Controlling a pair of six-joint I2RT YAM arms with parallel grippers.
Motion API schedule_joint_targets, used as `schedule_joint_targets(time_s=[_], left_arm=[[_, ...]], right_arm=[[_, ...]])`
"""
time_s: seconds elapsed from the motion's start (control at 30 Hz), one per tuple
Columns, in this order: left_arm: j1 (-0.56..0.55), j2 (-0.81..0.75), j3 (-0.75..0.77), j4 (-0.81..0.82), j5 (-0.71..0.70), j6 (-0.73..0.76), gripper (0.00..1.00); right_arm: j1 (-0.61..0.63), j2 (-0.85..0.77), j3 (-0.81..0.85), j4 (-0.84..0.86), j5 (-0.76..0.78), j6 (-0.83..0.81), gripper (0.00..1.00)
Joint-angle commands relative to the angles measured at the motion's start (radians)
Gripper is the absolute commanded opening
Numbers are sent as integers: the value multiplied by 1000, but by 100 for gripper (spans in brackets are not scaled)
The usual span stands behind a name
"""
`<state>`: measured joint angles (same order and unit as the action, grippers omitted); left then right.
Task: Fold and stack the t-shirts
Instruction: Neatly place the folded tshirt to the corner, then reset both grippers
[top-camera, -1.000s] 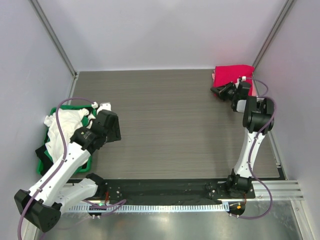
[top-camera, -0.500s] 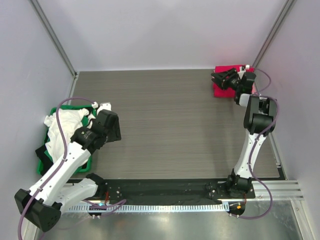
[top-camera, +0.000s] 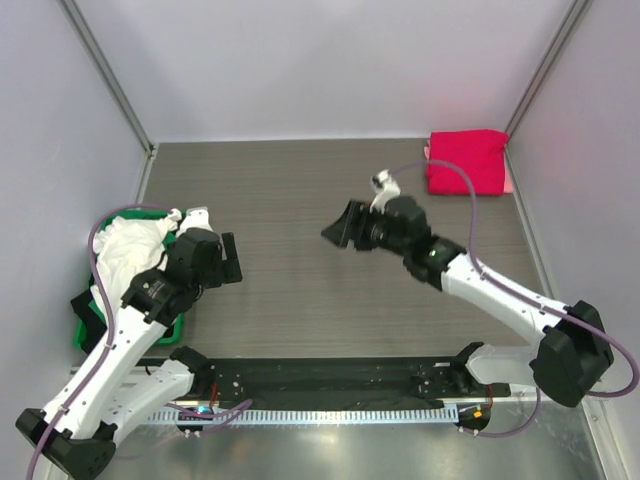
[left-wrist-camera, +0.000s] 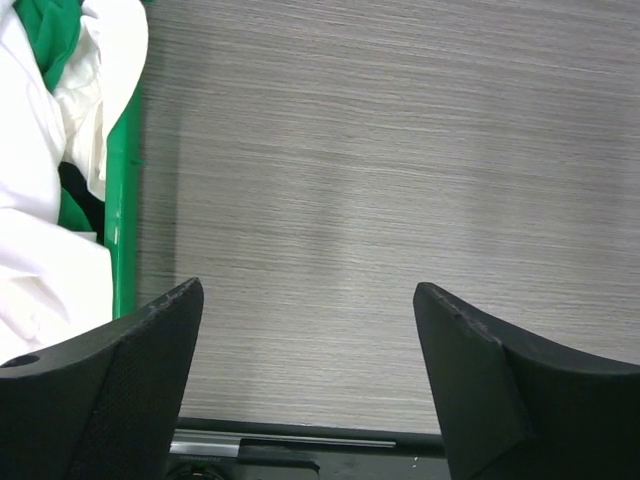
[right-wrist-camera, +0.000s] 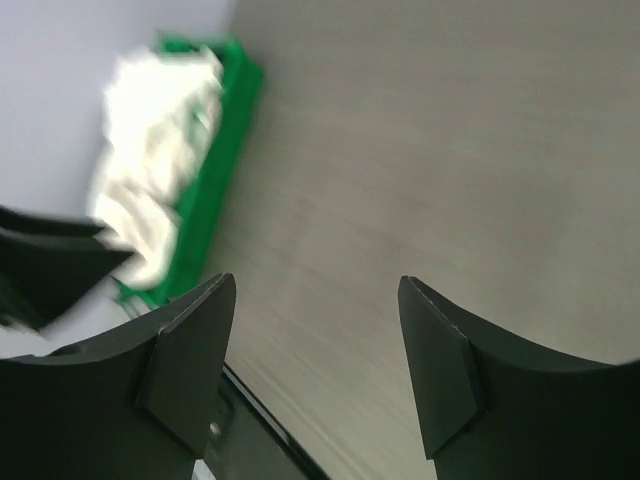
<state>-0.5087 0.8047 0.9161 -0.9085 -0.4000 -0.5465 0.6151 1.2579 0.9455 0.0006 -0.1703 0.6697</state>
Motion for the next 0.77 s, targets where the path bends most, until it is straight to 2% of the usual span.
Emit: schedule_joint_targets(time_s=[0.0,0.07,0.17,0.3,0.57,0.63,0.67,0.73], left_arm=[[-2,-24,-6,34,-8,-4,88],[-2,-21,-5,34,-7,-4,91],[-4,-16,-5,34,-3,-4,97],[-4,-7,-5,33,-2,-6,98],[-4,-15,-2,23,-23,-16,96],[-4,-21,-2,22,-40,-23,96],[-5,-21,-2,20,-43,-24,97],[-4,-21,-2,20,-49,-26,97]], right_arm=[[96,-54,-198,-7,290,-6,73],[112,-95,-329,106,293,33,74],[115,-147,-442,189,292,48,75],[115,-157,-447,231,230,21,76],[115,-28,-392,180,203,44,75],[115,-11,-386,188,184,38,72],[115,-5,-387,217,120,24,72],[117,-15,-390,230,129,22,72]])
